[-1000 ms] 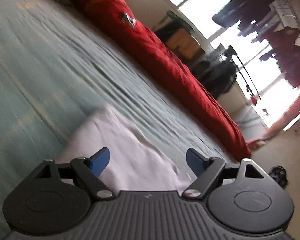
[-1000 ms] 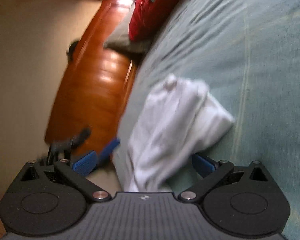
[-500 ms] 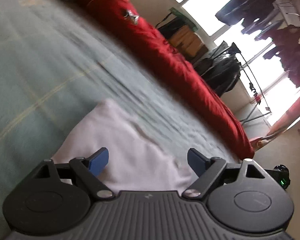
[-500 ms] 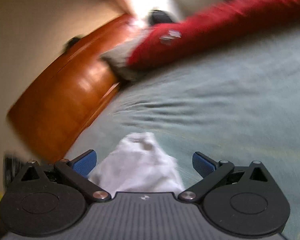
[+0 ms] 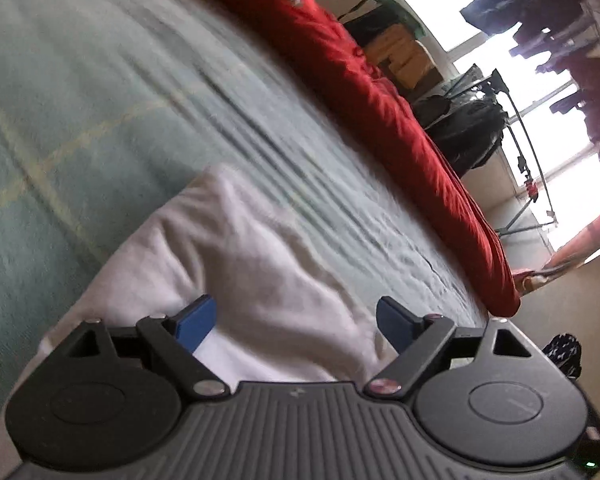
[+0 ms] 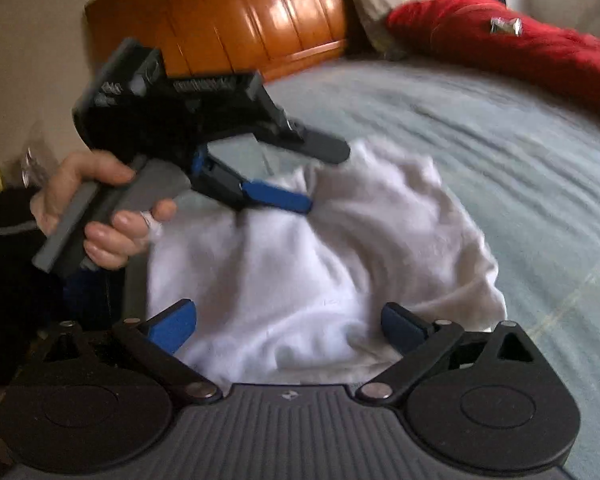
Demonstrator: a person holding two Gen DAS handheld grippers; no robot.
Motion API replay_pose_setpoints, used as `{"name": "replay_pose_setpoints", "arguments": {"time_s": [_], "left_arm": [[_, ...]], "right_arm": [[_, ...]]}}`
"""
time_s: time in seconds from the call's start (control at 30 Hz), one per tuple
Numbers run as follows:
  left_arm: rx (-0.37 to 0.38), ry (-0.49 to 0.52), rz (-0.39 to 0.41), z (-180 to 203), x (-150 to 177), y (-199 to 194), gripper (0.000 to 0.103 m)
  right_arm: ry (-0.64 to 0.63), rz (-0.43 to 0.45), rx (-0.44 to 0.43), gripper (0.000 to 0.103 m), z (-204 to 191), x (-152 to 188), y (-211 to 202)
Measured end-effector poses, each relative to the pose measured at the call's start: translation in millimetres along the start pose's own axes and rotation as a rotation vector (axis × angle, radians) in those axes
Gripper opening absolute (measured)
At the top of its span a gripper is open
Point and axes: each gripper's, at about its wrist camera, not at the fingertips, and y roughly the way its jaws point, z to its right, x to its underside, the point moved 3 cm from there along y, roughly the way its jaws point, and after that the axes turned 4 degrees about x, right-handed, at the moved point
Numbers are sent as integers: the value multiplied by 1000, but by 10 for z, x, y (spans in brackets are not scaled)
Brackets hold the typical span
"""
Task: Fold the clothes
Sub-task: 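Raise both open grippers away from the folded white shirt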
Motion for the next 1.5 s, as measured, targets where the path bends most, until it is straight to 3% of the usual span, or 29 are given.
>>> {"name": "replay_pose_setpoints", "arguments": {"time_s": [0.1,0.17,0.27,0.37,0.5,0.57,0.7,0.8,0.9,0.97,1.17,1.27,1.37,1.5], "left_arm": [[19,35,-2,137,-28,-47,88],[37,39,-9,162,13,-28,90],[11,23,-29,101,109,73,91],[-9,36,-32,14,213,112,90],[89,48,12,202,78,-13,91],[59,85,45,281,-28,7,91],[-40,46,21,110,-191,331,91],[-39,54,59,35,-272,490,91],[-92,51,51,136,-332,553,91],[-103,91,35,295,-275,489,90],[41,262,-42,926,289,378,91],[13,292,-86,975,482,595,91],[26,253,-115,901,562,813,95],[52,206,-110,1021,472,619,94]], "right_arm": [[-65,68,-78,102,-232,-92,-89],[-93,50,-108,103,-353,-102,15],[-77,-86,-83,103,-342,105,364],[-135,-62,-59,103,-402,206,303],[-82,-15,-65,103,-374,137,-18],[-47,6,-48,103,-340,177,-171],[5,41,-9,103,-300,251,-416],[23,64,7,103,-292,316,-628],[32,84,26,103,-274,406,-863],[39,98,44,103,-248,467,-995],[91,123,110,103,-49,672,-1213],[145,103,134,103,51,782,-1240],[206,69,155,103,141,904,-1246],[228,70,192,103,191,1022,-1411]]}}
